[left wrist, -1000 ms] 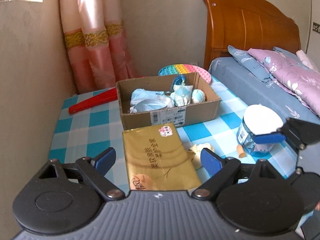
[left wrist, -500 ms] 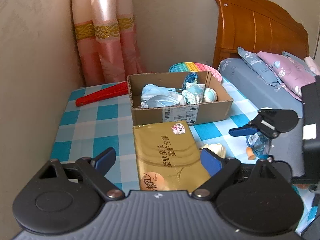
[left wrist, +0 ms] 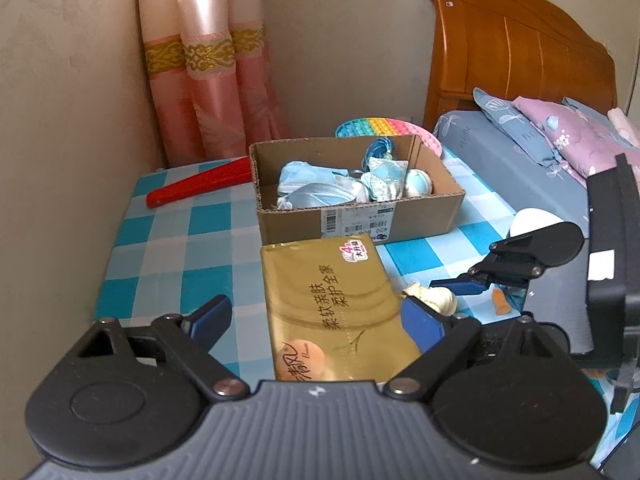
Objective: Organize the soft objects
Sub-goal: 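Move the right gripper to the beige cloth and grasp it, then grasp the orange foam earplug with the left gripper while the right holds the beige cloth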
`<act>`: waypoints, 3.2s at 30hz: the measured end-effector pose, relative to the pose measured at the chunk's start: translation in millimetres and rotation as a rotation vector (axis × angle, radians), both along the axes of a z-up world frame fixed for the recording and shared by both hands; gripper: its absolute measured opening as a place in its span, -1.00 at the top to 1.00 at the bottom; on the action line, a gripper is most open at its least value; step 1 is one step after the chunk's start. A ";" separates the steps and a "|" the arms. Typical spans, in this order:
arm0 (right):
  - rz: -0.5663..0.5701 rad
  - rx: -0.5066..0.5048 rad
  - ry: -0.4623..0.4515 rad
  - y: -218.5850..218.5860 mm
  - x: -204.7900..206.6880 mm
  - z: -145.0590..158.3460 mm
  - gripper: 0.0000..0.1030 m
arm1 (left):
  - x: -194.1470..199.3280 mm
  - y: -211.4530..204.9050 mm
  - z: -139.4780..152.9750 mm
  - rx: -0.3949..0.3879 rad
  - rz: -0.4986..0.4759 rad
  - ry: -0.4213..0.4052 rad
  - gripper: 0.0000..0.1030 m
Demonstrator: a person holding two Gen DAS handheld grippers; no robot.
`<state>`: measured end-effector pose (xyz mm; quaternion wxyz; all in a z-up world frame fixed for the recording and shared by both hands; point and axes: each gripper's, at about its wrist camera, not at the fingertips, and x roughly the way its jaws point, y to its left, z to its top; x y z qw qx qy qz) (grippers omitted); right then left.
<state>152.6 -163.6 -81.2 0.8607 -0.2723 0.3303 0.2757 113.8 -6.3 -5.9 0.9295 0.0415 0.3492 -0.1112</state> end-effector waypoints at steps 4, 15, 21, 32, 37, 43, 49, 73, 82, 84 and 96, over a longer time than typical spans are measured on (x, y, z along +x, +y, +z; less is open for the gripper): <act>-0.015 0.019 0.006 -5.6 -5.8 1.2 0.36 | -0.1 -6.7 -0.8 0.028 -0.034 -0.003 -0.78; -0.053 0.078 0.035 -30.8 -49.8 10.6 0.37 | -11.6 -43.7 1.1 0.117 -0.286 0.006 -0.78; -0.114 0.123 0.088 -51.3 -75.3 7.3 0.37 | -11.4 -69.3 -6.0 0.125 -0.394 0.025 -0.76; -0.211 0.159 0.098 -76.2 -92.3 3.7 0.37 | 13.7 -123.5 -28.1 0.120 -0.526 0.088 -0.25; -0.225 0.164 0.096 -81.7 -96.6 1.2 0.37 | 22.8 -138.1 -41.1 0.100 -0.538 0.123 -0.20; -0.235 0.173 0.096 -84.8 -96.2 -1.8 0.31 | 31.1 -150.3 -54.2 0.101 -0.512 0.157 0.17; -0.235 0.180 0.093 -86.6 -96.8 -3.6 0.27 | 36.3 -159.7 -58.3 0.106 -0.523 0.157 0.17; -0.227 0.196 0.090 -89.2 -98.2 -2.8 0.08 | 43.2 -167.0 -65.3 0.093 -0.504 0.168 0.70; -0.230 0.204 0.088 -88.3 -95.7 -2.5 0.09 | 30.3 -154.9 -52.3 0.078 -0.505 0.154 0.75; -0.231 0.207 0.088 -87.7 -95.1 -2.5 0.09 | 24.4 -149.5 -46.1 0.068 -0.499 0.149 0.75; -0.244 0.205 0.071 -80.3 -91.2 -4.5 0.22 | -19.4 -103.8 -19.0 -0.002 -0.430 0.155 0.75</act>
